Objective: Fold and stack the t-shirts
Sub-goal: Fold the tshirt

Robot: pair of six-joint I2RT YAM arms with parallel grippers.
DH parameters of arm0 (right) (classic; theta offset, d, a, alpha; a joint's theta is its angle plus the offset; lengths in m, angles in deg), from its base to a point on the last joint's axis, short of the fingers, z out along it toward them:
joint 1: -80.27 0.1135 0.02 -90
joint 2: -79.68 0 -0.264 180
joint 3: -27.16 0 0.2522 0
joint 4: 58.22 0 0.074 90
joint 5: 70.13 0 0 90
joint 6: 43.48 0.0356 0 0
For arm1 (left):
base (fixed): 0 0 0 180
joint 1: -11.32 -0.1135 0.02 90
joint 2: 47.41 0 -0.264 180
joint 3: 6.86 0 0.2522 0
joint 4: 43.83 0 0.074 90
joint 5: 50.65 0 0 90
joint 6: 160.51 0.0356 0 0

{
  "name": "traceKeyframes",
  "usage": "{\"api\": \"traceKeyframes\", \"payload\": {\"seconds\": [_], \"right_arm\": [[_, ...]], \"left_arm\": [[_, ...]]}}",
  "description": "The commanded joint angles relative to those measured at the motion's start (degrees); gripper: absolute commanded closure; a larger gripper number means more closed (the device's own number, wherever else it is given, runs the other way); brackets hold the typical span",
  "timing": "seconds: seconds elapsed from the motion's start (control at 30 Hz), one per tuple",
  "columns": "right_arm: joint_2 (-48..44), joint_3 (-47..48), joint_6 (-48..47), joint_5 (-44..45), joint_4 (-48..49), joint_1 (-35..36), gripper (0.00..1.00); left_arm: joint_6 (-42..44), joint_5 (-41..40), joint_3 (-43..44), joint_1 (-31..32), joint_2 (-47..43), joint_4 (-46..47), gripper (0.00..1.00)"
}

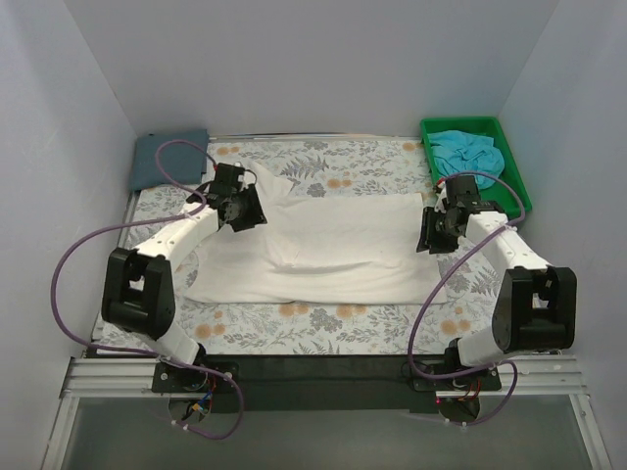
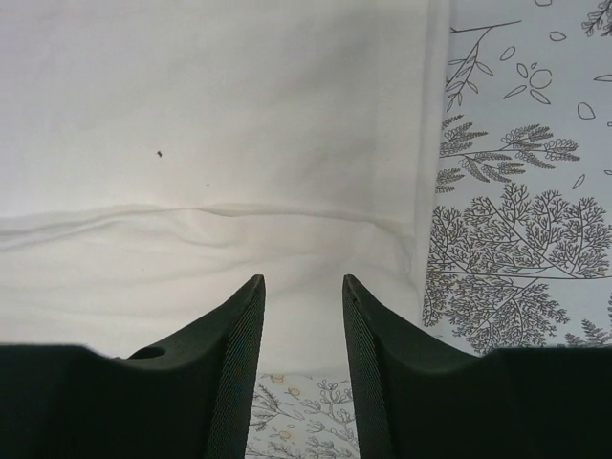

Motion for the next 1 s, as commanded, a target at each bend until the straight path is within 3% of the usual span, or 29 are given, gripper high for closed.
{"api": "traceKeyframes", "payload": {"seconds": [0.0, 0.23, 0.4, 0.7, 0.97], "right_arm": [[-2.7, -0.1, -1.8, 1.3, -0.4, 2.0, 0.61], [-5.6, -3.8, -0.9, 2.6, 0.8, 7.1, 0.60], [-7.6, -6.5, 0.5, 2.0, 1.6, 8.3, 0.60], [-8.4, -10.1, 2.3, 1.6, 2.8, 9.4, 0.60], [-8.0, -10.5, 2.3, 1.8, 3.0, 9.5, 0.60]], "left_arm": [[5.0, -4.0, 5.8, 3.7, 4.4, 0.1, 0.62], [10.3, -11.8, 16.3, 13.8, 13.9, -4.4, 0.67], [10.9, -16.1, 18.1, 19.3, 18.2, -7.6, 0.67], [10.6, -19.8, 18.5, 23.3, 22.3, -9.2, 0.64], [10.8, -22.3, 18.5, 23.3, 24.3, -10.0, 0.69]]}}
